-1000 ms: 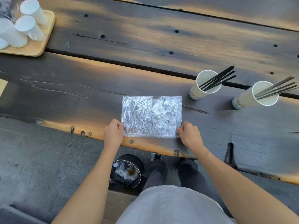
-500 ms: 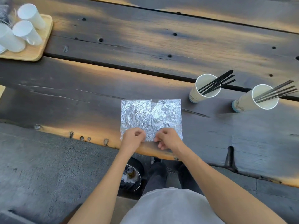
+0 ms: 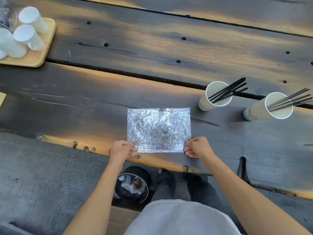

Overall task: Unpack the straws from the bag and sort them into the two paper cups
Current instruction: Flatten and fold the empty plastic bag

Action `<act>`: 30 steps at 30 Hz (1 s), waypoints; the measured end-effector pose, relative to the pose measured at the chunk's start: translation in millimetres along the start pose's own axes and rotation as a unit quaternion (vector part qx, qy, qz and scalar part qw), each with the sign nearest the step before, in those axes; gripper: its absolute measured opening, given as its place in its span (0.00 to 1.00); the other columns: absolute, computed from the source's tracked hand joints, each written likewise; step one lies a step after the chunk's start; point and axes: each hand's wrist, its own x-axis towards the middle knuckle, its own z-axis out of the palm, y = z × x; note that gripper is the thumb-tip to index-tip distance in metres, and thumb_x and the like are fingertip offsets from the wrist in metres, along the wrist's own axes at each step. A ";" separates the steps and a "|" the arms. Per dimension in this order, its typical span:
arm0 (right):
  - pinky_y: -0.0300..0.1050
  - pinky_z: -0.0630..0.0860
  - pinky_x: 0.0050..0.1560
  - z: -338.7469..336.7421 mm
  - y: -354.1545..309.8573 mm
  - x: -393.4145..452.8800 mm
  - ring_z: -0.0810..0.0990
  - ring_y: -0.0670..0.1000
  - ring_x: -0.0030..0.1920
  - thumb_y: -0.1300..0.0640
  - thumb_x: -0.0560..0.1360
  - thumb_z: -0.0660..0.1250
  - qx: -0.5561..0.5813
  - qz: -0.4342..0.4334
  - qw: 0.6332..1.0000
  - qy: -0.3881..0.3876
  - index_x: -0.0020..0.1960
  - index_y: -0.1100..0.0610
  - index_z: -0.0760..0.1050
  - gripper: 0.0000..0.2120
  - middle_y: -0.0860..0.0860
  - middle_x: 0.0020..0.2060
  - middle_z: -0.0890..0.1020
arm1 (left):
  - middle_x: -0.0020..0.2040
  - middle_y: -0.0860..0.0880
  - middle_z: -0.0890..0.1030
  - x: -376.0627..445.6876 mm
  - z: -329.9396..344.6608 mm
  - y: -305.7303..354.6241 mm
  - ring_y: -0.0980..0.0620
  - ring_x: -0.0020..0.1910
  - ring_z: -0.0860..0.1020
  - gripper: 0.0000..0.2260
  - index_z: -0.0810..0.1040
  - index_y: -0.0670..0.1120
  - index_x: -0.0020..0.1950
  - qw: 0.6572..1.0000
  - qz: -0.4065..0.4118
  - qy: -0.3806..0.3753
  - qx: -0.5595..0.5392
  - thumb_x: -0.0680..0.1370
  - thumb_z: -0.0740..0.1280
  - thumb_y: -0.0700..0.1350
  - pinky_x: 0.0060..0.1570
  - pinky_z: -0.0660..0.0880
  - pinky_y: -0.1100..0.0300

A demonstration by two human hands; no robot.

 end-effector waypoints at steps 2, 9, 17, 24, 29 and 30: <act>0.53 0.76 0.35 -0.7 -3.0 -3.4 0.79 0.62 0.35 0.66 0.76 0.56 -0.090 -0.058 0.992 0.062 0.45 0.67 0.77 0.11 0.58 0.33 0.81 | 0.38 0.44 0.86 -6.0 5.0 5.9 0.51 0.29 0.80 0.06 0.82 0.37 0.44 0.998 -0.008 -0.034 0.060 0.77 0.65 0.33 0.30 0.78 0.61; 0.56 0.76 0.45 34.5 -33.6 -14.6 0.76 0.60 0.46 0.66 0.72 0.58 -0.322 -0.349 0.878 0.061 0.50 0.60 0.75 0.10 0.56 0.49 0.78 | 0.48 0.55 0.77 -25.4 61.5 40.6 0.58 0.48 0.73 0.06 0.81 0.46 0.53 0.881 0.348 -0.005 0.321 0.80 0.65 0.39 0.51 0.70 0.64; 0.58 0.72 0.57 36.9 -54.0 15.5 0.67 0.61 0.69 0.59 0.73 0.68 -0.596 -0.435 0.674 0.028 0.76 0.52 0.61 0.34 0.52 0.76 0.64 | 0.65 0.48 0.71 10.6 65.8 55.6 0.45 0.61 0.69 0.22 0.71 0.50 0.70 0.804 0.405 0.034 0.435 0.77 0.70 0.44 0.61 0.71 0.48; 0.57 0.73 0.51 26.4 -61.8 20.6 0.73 0.63 0.60 0.59 0.68 0.72 -0.580 -0.384 0.709 0.115 0.70 0.57 0.69 0.30 0.55 0.68 0.72 | 0.73 0.45 0.66 6.9 61.0 51.0 0.43 0.65 0.67 0.29 0.63 0.49 0.75 0.796 0.368 0.068 0.475 0.77 0.71 0.49 0.61 0.68 0.50; 0.59 0.64 0.68 60.9 -80.7 13.2 0.57 0.63 0.77 0.61 0.76 0.62 -0.589 -0.443 0.676 0.012 0.80 0.56 0.53 0.35 0.54 0.80 0.57 | 0.81 0.45 0.53 7.4 70.1 60.0 0.43 0.80 0.51 0.40 0.54 0.44 0.80 0.761 0.378 0.030 0.526 0.74 0.72 0.42 0.76 0.54 0.48; 0.59 0.61 0.71 62.5 -81.4 15.0 0.54 0.61 0.79 0.60 0.78 0.60 -0.592 -0.435 0.678 0.005 0.81 0.56 0.50 0.35 0.53 0.81 0.53 | 0.82 0.45 0.49 7.7 70.9 60.9 0.43 0.81 0.46 0.42 0.50 0.43 0.81 0.765 0.364 0.015 0.531 0.74 0.72 0.41 0.77 0.51 0.47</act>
